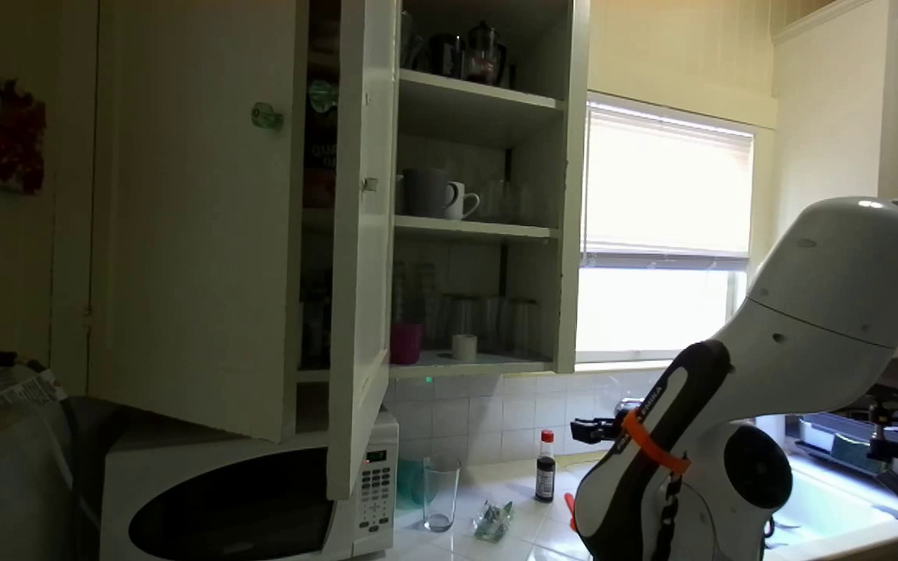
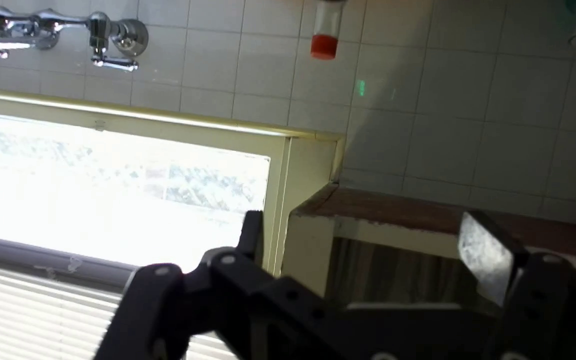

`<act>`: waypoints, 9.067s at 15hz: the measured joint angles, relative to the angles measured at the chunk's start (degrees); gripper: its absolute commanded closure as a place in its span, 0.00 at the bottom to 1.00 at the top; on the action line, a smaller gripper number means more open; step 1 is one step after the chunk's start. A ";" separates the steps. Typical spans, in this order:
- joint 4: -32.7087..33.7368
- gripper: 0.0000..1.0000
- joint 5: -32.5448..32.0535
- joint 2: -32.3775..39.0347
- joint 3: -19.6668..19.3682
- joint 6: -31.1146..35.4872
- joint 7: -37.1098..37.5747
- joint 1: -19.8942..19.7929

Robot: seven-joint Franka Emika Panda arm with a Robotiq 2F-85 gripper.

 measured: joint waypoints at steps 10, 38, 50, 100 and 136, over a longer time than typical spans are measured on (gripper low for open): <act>12.36 0.00 -18.94 -4.69 -0.38 -0.30 -3.23 -7.91; 29.16 0.00 -31.09 12.52 0.64 -4.00 16.38 -8.67; 35.31 0.00 -30.99 17.29 0.68 -5.35 18.52 -8.65; 29.89 0.61 -16.44 13.33 -0.46 -0.86 5.08 -1.63; -1.07 0.61 -19.41 -24.46 -13.02 -93.56 -6.17 2.45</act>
